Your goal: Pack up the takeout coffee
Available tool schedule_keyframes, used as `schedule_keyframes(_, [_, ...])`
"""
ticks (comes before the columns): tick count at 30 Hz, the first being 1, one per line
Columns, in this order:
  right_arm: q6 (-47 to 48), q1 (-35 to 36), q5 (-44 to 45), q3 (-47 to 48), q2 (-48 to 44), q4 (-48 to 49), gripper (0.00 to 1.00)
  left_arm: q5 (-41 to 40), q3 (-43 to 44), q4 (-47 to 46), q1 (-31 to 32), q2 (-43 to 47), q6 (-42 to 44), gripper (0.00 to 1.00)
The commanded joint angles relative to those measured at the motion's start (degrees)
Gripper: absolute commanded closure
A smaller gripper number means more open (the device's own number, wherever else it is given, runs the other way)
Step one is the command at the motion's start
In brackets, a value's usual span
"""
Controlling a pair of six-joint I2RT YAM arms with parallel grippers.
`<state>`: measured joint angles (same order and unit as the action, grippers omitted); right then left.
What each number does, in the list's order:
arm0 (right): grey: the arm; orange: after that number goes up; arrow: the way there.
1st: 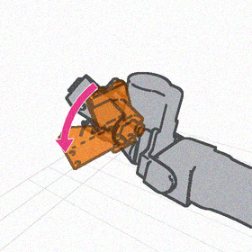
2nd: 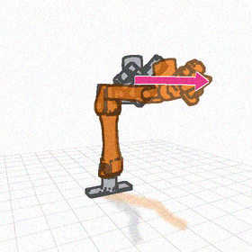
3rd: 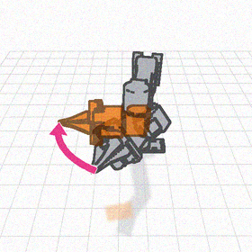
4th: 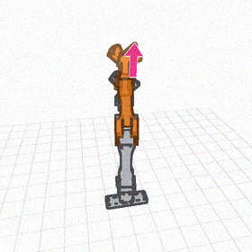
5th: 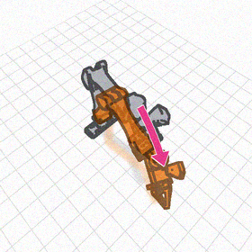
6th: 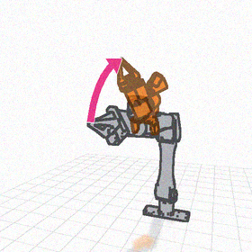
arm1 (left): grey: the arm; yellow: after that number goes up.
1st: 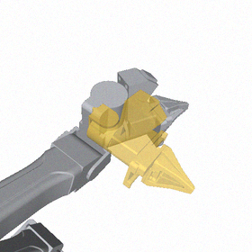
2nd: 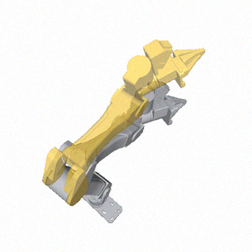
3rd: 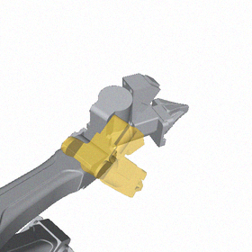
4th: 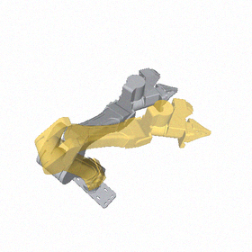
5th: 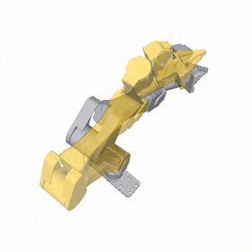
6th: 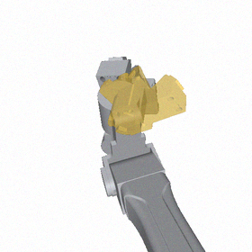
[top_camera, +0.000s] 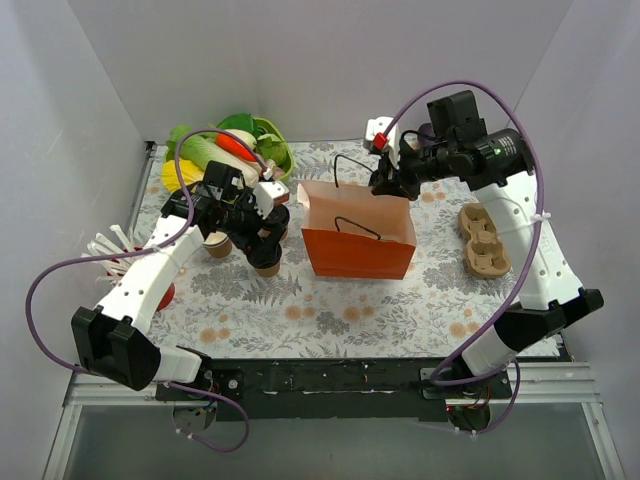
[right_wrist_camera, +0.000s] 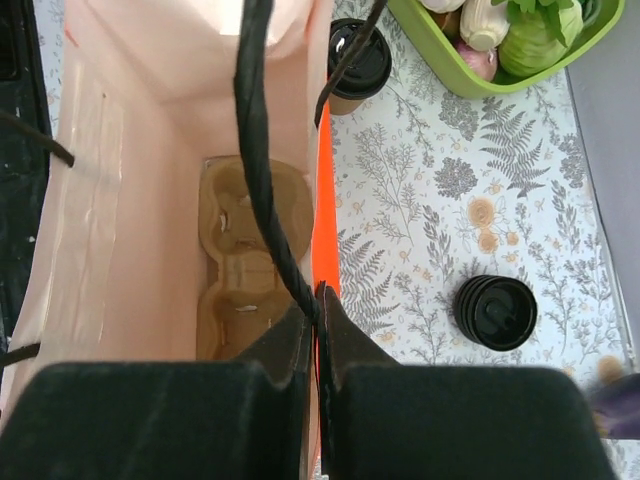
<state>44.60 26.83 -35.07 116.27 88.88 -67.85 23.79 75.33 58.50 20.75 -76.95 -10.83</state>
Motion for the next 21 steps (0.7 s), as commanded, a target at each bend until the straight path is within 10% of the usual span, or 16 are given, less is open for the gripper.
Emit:
schedule_keyframes(1, [-1.45,-1.25,-3.16,2.83,0.41,-3.07,0.99,-0.68,0.17,-0.93,-0.01,-0.04,0.46,0.02])
schedule_keyframes(2, [-1.71,-1.25,-2.73,1.17,0.5,-2.9,0.95,-0.76,0.08,-1.19,-0.01,-0.22,0.37,0.02])
schedule_keyframes(7, [-8.99,-7.46,4.59,-17.13,-0.47,8.08,0.11,-0.85,-1.5,-2.43,0.08,-2.06,-1.03,0.02])
schedule_keyframes(13, [-11.3,-16.71,-5.44,3.51,4.2,4.05,0.05,0.11,0.17,-3.39,0.08,-3.38,-2.87,0.02])
schedule_keyframes(21, [2.84,-16.64,-12.65,-10.45,-7.93,6.62,0.09,2.05,1.49,-4.89,0.08,-4.0,-4.9,0.02])
